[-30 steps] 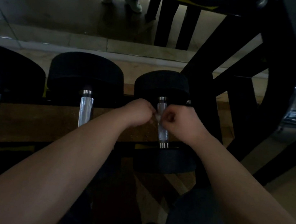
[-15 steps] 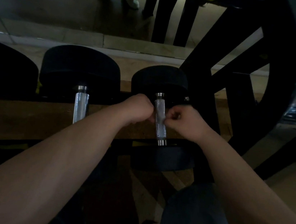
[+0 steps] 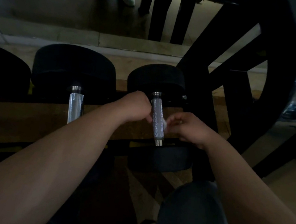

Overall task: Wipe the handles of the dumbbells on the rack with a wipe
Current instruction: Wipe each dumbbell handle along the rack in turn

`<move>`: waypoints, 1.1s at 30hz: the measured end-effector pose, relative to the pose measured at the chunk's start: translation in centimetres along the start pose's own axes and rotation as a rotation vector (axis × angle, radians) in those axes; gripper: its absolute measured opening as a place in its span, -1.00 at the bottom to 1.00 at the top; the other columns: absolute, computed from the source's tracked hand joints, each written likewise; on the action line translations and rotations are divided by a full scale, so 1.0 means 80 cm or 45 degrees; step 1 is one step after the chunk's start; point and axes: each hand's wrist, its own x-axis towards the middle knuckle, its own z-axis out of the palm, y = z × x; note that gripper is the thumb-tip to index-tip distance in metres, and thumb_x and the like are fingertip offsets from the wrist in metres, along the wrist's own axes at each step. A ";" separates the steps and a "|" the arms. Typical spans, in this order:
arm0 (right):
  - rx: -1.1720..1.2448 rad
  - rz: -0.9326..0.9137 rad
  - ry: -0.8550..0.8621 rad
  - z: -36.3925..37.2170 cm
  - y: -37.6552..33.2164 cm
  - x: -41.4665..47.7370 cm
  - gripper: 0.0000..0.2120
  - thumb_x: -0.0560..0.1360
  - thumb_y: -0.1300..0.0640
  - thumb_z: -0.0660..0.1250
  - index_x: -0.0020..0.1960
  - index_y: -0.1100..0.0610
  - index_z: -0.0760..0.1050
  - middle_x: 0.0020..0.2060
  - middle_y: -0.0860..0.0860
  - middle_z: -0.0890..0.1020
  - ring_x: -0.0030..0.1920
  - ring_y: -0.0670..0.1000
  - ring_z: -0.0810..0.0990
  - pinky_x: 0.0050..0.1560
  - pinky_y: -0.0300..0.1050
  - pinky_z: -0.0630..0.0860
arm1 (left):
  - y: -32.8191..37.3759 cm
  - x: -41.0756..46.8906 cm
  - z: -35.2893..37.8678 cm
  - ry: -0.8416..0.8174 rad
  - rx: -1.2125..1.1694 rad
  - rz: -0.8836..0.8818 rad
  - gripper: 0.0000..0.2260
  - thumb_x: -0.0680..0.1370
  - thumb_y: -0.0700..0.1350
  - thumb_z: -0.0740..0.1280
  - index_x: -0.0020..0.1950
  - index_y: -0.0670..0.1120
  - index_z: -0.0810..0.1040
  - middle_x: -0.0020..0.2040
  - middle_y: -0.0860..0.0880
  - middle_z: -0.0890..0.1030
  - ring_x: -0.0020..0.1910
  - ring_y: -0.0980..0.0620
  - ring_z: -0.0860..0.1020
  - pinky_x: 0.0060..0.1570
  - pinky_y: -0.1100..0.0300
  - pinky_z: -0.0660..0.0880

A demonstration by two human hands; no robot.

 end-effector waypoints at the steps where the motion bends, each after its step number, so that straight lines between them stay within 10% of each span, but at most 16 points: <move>1: -0.011 0.026 -0.053 -0.003 0.003 -0.002 -0.88 0.46 0.26 0.50 -0.06 0.09 0.62 -0.23 0.00 0.64 -0.38 -0.20 0.52 -0.47 -0.30 0.36 | 0.000 0.001 0.000 0.006 0.028 0.005 -0.73 0.42 -0.19 0.54 0.09 -0.20 0.68 -0.01 -0.16 0.66 0.08 -0.13 0.61 -0.06 0.14 0.49; 6: 0.089 0.049 0.033 0.002 0.006 -0.001 -0.86 0.47 0.07 0.52 -0.06 0.14 0.66 -0.36 -0.03 0.64 -0.57 -0.22 0.40 -0.55 -0.31 0.28 | 0.002 0.005 -0.001 0.002 0.066 -0.003 -0.63 0.43 -0.18 0.54 0.22 -0.20 0.63 0.15 -0.14 0.64 0.15 -0.08 0.58 0.22 0.02 0.51; 13: 0.201 -0.071 0.410 0.008 -0.012 0.029 -0.95 0.51 0.08 0.49 -0.04 0.02 0.65 -0.28 -0.08 0.65 -0.46 -0.17 0.49 -0.46 -0.28 0.40 | 0.001 0.007 -0.002 0.000 0.049 -0.028 -0.60 0.43 -0.18 0.53 0.25 -0.18 0.61 0.18 -0.12 0.62 0.16 -0.05 0.56 0.13 0.12 0.50; 20: -0.310 0.019 -0.025 -0.013 -0.025 -0.022 -0.93 0.45 0.15 0.52 -0.10 0.00 0.72 -0.34 0.00 0.60 -0.41 -0.07 0.43 -0.50 -0.25 0.34 | -0.001 0.002 0.001 0.006 0.055 -0.006 -0.71 0.47 -0.17 0.49 0.19 -0.16 0.65 0.16 -0.07 0.62 0.17 -0.04 0.55 0.11 0.13 0.49; 25: 0.069 -0.149 0.105 -0.005 -0.062 -0.047 -0.91 0.48 0.10 0.52 -0.02 0.05 0.70 -0.33 0.02 0.63 -0.45 0.01 0.36 -0.48 -0.17 0.26 | -0.002 -0.017 0.000 0.022 -0.098 0.003 -0.85 0.46 -0.19 0.48 0.00 -0.03 0.69 -0.11 -0.01 0.63 -0.13 0.07 0.55 -0.26 0.21 0.41; 33: -0.045 -0.302 0.244 0.083 -0.123 -0.034 -0.95 0.48 0.06 0.48 -0.13 -0.02 0.63 -0.26 -0.12 0.63 -0.24 -0.15 0.59 -0.24 -0.21 0.48 | -0.085 -0.093 -0.064 0.351 -0.232 0.000 -0.74 0.57 -0.16 0.30 0.19 0.08 0.66 0.16 0.13 0.59 0.11 0.15 0.51 -0.06 0.32 0.42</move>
